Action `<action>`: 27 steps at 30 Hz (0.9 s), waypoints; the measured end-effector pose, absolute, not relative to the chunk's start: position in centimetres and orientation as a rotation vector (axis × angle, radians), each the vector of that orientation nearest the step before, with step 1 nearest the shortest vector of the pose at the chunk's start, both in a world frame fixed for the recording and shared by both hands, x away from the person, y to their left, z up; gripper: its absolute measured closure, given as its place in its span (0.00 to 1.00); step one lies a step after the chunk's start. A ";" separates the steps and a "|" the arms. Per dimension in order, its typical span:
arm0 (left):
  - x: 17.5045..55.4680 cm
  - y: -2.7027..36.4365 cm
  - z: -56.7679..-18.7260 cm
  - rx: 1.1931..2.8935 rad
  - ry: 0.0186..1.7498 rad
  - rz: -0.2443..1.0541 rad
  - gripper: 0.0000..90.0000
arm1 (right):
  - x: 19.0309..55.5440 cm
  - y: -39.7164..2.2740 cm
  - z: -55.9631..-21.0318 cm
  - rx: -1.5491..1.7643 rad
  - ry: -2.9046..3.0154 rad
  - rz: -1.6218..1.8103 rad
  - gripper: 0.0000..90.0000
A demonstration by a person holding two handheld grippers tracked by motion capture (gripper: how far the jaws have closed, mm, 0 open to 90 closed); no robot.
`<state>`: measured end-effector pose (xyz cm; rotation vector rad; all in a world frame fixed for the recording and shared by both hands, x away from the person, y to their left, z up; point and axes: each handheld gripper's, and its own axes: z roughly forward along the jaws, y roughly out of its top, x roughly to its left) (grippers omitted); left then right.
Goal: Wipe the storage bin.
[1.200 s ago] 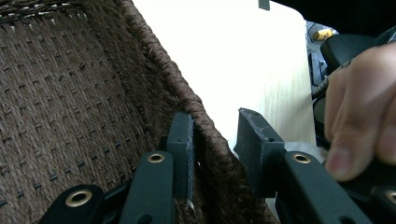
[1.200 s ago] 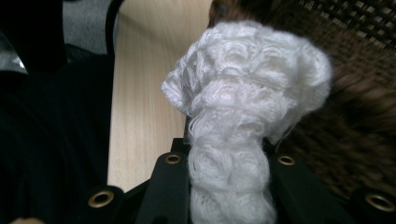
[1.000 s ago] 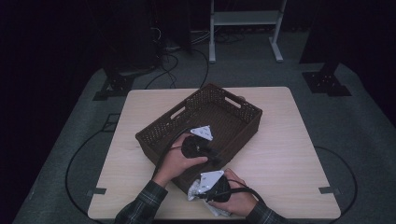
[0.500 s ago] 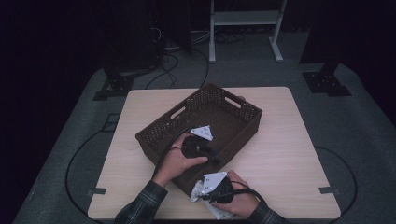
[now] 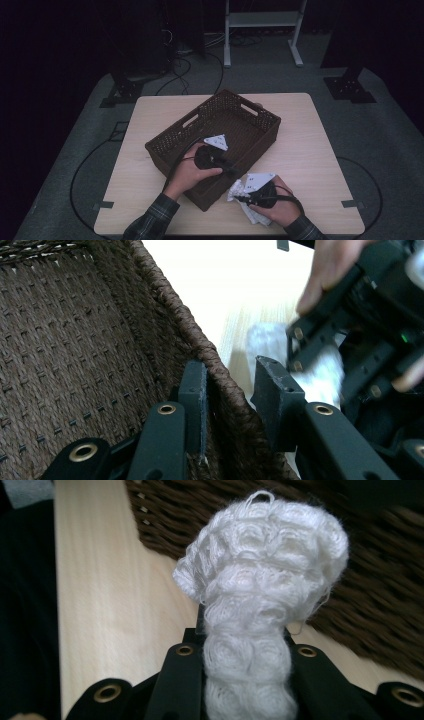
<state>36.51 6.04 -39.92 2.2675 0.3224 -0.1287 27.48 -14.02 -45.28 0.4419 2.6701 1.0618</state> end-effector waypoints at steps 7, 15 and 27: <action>36.5 6.0 -39.9 2.265 0.324 -0.130 0.73 | 28.2 -17.2 -44.9 0.542 2.614 1.040 0.84; 36.7 6.1 -39.8 2.272 0.325 -0.149 0.72 | 29.6 -20.7 -44.9 0.691 2.535 1.018 0.84; 36.6 8.4 -37.2 2.223 0.311 -0.131 0.78 | 30.3 -22.3 -45.0 0.746 2.507 1.018 0.84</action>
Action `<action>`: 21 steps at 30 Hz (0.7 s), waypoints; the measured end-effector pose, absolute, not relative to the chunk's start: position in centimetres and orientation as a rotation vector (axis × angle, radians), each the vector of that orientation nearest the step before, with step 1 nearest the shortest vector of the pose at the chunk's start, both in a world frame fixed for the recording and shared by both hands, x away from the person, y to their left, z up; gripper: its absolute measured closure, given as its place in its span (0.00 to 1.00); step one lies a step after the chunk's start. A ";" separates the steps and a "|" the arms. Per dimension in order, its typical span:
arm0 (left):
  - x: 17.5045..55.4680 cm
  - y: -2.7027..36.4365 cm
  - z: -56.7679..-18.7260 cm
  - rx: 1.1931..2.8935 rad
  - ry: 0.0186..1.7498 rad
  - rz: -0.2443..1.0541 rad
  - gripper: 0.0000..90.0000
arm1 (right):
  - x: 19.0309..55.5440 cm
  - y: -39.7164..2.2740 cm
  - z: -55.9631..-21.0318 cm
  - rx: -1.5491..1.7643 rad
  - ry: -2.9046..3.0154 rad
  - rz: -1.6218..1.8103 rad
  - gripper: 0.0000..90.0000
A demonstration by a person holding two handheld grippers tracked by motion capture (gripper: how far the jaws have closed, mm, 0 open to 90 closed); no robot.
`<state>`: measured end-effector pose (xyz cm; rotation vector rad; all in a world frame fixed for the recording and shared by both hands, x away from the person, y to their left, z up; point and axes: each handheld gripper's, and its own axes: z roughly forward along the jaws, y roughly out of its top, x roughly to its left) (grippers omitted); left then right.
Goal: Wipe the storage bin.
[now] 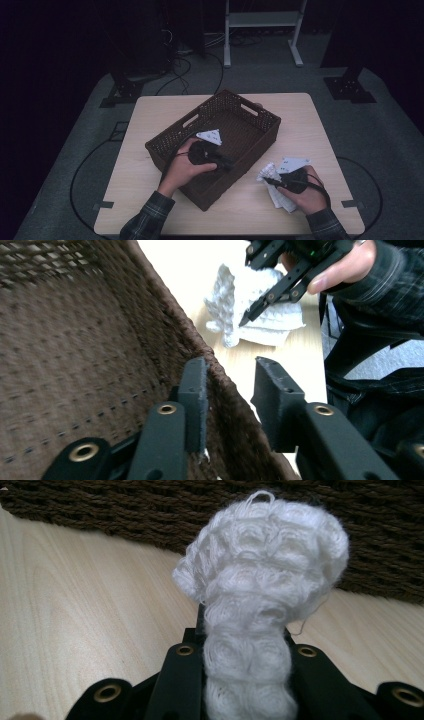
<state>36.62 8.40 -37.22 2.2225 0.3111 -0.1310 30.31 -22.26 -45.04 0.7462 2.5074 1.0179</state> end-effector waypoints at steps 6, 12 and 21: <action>36.0 11.1 -35.9 2.202 0.337 -0.135 1.00 | 30.5 -22.7 -45.1 0.765 2.498 1.015 0.84; 34.4 14.9 -35.7 2.183 0.391 -0.117 1.00 | 30.6 -23.3 -45.2 0.780 2.489 1.008 0.84; 31.5 19.0 -36.4 2.191 0.472 -0.060 0.98 | 30.3 -24.0 -45.2 0.804 2.475 1.001 0.84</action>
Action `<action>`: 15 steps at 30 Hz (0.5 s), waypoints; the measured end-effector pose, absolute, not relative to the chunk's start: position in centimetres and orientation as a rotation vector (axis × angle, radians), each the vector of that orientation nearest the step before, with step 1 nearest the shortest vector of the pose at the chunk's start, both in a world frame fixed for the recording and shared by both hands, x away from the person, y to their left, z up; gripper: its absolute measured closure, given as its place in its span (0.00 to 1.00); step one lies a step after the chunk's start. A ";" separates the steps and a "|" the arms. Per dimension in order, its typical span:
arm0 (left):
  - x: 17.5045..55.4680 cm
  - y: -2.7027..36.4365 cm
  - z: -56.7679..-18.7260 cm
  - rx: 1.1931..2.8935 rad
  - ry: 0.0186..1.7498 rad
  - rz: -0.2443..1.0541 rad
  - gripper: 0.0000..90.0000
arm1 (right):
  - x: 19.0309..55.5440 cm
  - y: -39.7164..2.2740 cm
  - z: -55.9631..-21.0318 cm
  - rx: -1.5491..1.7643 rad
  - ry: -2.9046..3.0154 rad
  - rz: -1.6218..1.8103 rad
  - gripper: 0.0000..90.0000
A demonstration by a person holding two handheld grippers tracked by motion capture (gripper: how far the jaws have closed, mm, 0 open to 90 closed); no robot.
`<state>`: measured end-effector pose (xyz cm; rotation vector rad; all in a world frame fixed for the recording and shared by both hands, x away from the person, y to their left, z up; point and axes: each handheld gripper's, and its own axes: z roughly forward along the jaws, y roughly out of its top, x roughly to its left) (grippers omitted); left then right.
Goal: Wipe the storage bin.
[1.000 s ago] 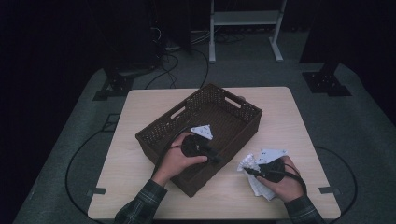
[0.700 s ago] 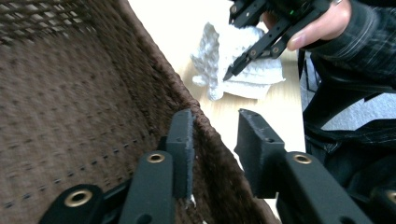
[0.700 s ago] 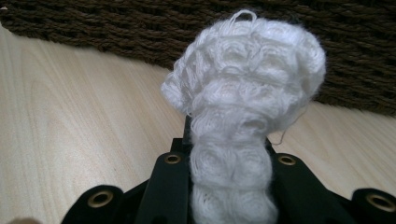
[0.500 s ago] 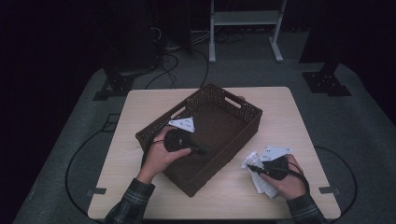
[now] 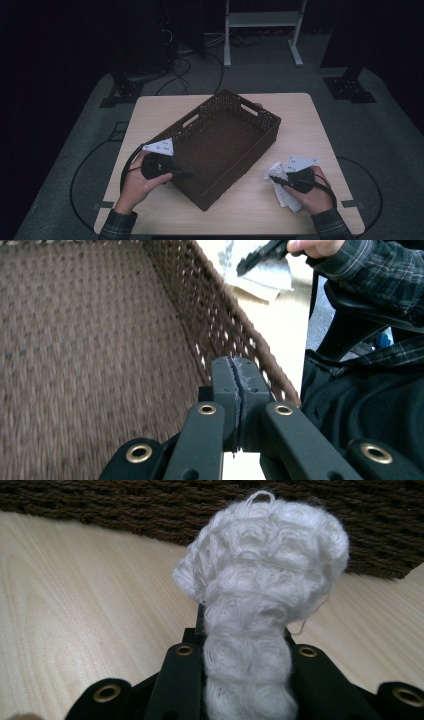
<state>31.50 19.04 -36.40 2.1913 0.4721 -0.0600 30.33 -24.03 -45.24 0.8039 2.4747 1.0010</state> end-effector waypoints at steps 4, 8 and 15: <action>30.4 20.1 -37.1 2.189 0.501 -0.064 0.99 | 30.4 -24.1 -45.3 0.816 2.473 0.999 0.84; 30.1 20.4 -37.9 2.199 0.520 -0.080 0.99 | 30.4 -24.1 -45.3 0.811 2.474 0.996 0.84; 30.4 19.5 -38.7 2.179 0.502 -0.110 0.99 | 30.3 -24.0 -45.3 0.810 2.472 0.985 0.84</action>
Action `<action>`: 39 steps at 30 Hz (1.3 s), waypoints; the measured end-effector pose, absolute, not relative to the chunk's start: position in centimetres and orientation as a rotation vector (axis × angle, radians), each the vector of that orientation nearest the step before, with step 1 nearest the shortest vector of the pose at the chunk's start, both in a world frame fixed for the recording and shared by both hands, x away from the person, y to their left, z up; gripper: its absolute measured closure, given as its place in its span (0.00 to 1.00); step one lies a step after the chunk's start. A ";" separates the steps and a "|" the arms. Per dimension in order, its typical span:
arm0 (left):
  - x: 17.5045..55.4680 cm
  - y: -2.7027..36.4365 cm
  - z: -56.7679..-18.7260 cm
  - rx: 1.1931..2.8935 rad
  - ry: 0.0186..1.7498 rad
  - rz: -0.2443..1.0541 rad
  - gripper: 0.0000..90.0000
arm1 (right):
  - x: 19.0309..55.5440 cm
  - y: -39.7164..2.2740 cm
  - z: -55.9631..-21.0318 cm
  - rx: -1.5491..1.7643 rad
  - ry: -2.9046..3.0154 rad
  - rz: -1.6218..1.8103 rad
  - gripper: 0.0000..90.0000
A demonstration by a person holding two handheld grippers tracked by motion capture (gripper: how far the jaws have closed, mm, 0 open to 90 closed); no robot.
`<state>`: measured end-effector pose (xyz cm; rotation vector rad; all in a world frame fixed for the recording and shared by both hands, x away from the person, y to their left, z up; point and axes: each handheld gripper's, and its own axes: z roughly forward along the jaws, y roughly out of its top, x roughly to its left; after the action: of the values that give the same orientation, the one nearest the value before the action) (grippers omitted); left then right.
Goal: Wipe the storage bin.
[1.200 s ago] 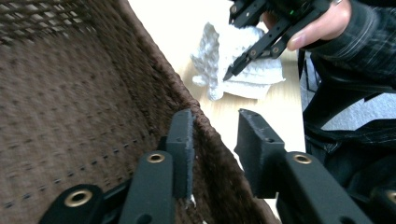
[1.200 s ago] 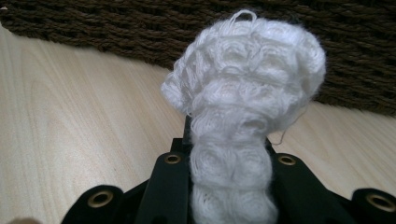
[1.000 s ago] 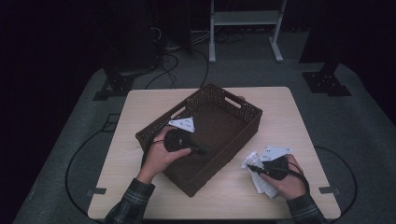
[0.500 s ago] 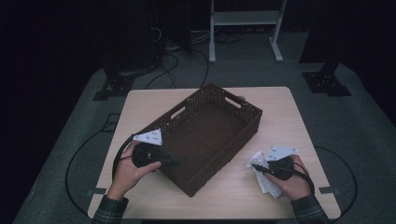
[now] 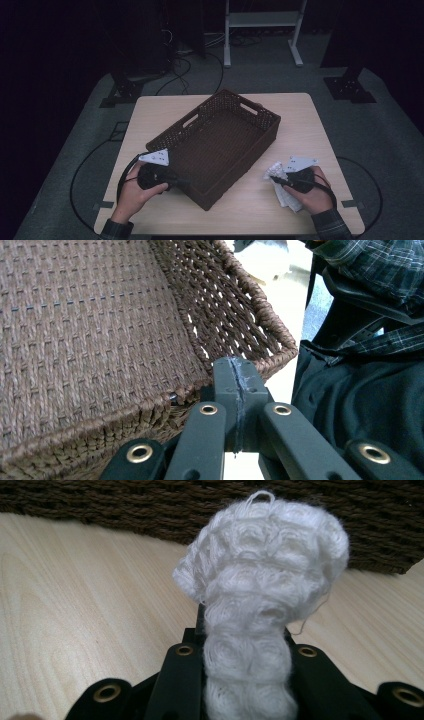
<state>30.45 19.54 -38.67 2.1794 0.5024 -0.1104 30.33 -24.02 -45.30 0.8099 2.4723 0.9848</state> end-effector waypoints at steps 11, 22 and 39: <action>31.2 15.7 -39.0 2.162 0.454 -0.110 0.99 | 30.2 -23.9 -45.4 0.808 2.472 0.974 0.84; 33.1 10.7 -38.9 2.195 0.389 -0.106 0.99 | 30.2 -24.0 -45.3 0.806 2.467 0.977 0.84; 34.5 10.6 -37.3 2.177 0.358 -0.034 0.78 | 30.3 -24.2 -45.4 0.807 2.466 0.973 0.84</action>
<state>34.48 10.63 -37.32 2.1772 0.3580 -0.0340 30.29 -24.22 -45.37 0.8071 2.4662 0.9735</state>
